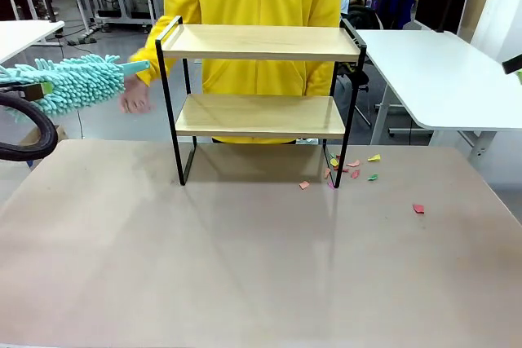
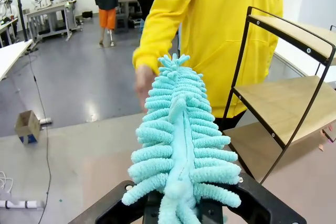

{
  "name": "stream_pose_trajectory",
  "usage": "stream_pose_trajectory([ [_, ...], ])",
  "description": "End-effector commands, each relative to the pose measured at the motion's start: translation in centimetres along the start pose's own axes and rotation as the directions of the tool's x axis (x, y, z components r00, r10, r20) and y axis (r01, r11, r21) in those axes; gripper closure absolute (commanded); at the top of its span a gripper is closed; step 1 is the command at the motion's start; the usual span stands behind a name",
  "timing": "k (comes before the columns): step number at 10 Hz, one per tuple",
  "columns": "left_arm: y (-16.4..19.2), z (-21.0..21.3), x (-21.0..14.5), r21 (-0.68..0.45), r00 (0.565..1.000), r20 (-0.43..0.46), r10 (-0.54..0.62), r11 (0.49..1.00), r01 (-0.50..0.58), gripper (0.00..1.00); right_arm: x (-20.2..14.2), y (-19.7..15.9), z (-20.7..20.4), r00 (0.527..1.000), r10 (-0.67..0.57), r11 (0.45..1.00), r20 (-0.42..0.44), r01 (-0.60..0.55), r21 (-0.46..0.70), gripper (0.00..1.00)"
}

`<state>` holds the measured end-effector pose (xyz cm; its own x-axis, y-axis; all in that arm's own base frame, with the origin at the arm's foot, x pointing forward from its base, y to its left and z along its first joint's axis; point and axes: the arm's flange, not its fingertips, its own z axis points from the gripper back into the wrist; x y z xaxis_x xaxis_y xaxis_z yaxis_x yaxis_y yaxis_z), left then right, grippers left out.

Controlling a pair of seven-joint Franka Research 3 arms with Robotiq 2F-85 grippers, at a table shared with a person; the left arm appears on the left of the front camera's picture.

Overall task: Clean the shelf.
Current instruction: Hand the Duster back to the human.

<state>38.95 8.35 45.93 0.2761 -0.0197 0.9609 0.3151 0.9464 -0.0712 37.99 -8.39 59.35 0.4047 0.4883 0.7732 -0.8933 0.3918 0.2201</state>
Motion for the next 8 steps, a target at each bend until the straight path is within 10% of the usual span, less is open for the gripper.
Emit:
stream_pose_trajectory([
  [1,0.14,0.07,0.47,-0.014,1.0,0.007,0.003,1.0,-0.003,0.83,0.11,0.06,0.09,1.0,-0.003,1.0,0.005,0.003,0.002,0.0],
  [8,0.14,0.07,0.47,-0.014,1.0,0.007,0.003,1.0,-0.003,0.83,0.11,0.06,0.09,1.0,-0.003,1.0,0.005,0.003,0.002,0.0],
])
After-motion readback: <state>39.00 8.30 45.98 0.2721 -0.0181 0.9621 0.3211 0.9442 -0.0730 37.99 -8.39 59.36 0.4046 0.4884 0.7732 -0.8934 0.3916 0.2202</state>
